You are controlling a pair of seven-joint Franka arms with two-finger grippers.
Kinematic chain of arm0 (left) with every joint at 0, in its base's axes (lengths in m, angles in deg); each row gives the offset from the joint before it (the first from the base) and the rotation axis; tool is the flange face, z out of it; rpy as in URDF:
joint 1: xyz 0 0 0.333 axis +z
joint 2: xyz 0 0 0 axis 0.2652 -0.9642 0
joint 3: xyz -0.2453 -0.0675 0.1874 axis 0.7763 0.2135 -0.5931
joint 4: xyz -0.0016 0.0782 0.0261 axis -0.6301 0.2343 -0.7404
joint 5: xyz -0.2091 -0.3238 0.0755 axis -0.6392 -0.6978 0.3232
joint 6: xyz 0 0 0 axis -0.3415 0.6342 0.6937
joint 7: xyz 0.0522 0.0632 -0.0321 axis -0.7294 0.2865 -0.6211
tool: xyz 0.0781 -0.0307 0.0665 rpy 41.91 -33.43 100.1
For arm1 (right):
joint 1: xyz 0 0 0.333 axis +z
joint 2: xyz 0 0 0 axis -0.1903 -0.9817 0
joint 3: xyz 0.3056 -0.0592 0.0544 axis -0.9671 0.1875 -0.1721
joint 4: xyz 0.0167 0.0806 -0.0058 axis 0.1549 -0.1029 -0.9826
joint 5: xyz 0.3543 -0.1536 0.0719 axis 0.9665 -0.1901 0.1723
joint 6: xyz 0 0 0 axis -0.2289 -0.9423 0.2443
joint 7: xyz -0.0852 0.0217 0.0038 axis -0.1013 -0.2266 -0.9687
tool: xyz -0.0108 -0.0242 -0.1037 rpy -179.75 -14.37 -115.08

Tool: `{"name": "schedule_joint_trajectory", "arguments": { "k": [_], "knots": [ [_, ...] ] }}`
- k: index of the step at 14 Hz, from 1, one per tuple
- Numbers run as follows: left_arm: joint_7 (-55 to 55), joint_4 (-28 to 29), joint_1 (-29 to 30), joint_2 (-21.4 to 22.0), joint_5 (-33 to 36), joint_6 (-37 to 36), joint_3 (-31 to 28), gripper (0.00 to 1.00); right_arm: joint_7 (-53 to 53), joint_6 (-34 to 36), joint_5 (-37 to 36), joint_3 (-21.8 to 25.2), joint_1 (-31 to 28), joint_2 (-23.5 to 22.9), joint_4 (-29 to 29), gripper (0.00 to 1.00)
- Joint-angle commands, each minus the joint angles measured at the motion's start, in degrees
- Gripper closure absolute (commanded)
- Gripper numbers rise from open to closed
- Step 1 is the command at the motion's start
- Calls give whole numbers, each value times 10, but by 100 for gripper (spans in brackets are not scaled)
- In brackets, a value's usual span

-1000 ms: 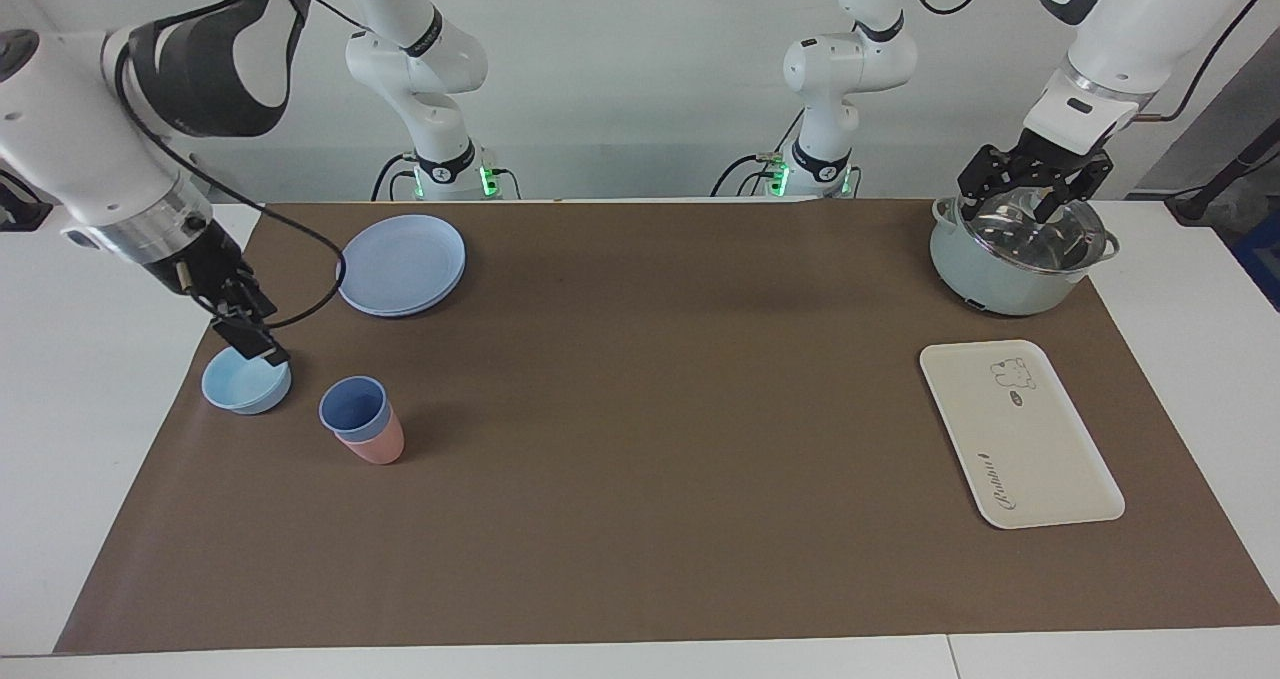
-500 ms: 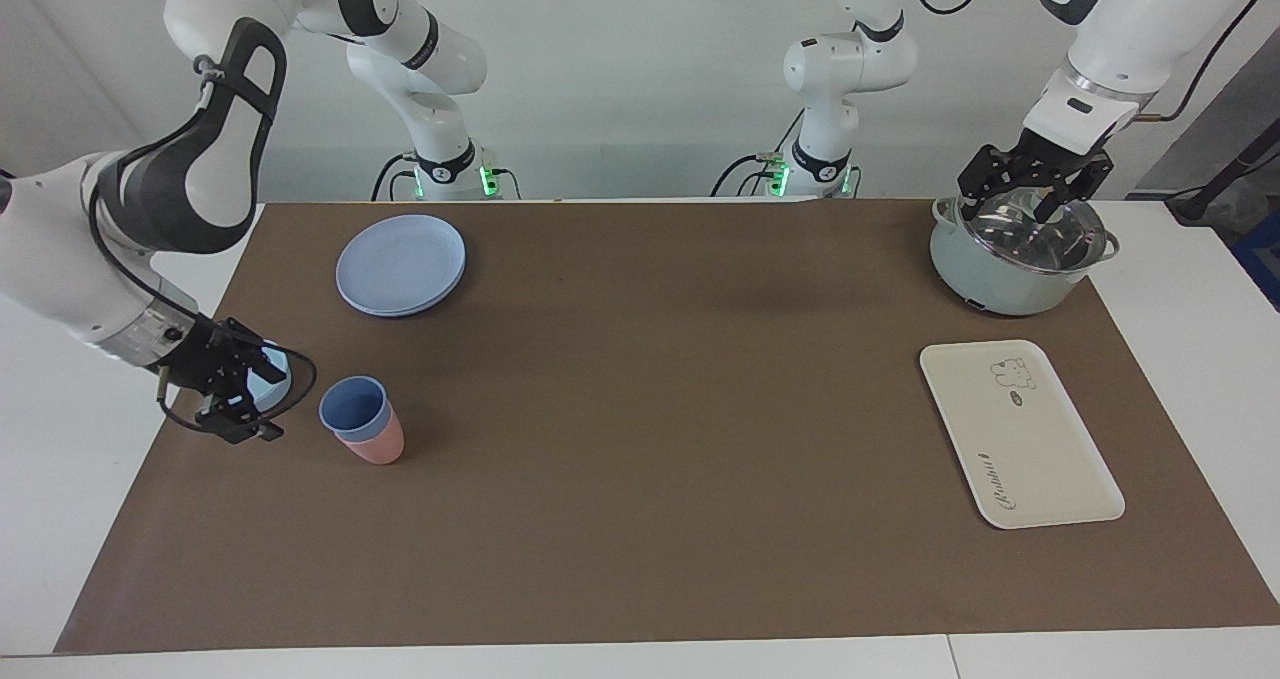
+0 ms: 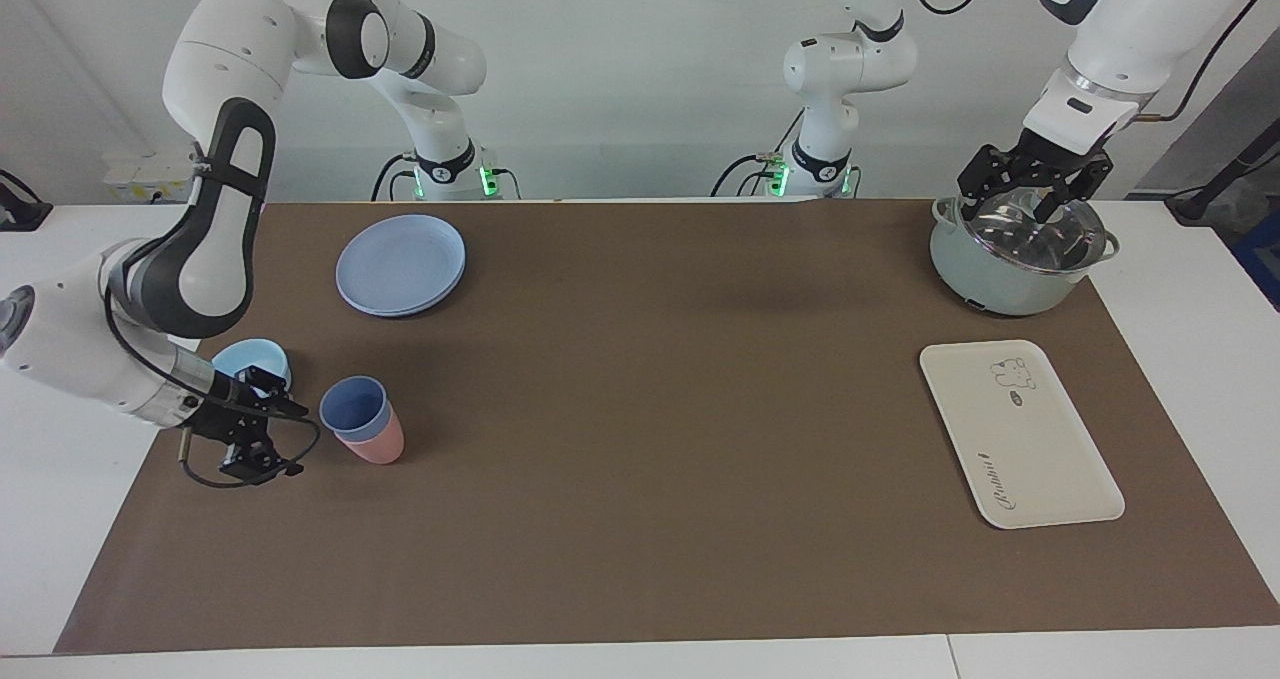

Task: Place cup on tray
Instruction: 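Reach the right gripper to the pink-and-blue cup and grasp it, then carry the cup with the right gripper toward the table center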

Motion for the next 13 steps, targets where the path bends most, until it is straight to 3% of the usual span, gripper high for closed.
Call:
{"name": "schedule_joint_trajectory", "arguments": {
  "k": [1, 6, 13],
  "knots": [
    [-6, 13, 5, 11, -3, 4, 0, 0, -17, -2, 38, -8, -4, -19, 4, 6],
    [-6, 13, 5, 11, -3, 3, 0, 0, -41, -24, 108, -9, 1, 5, -75, 6],
    [-6, 13, 5, 11, -3, 4, 0, 0, -66, -12, 188, -10, 2, 27, -115, 8]
  ]
}}
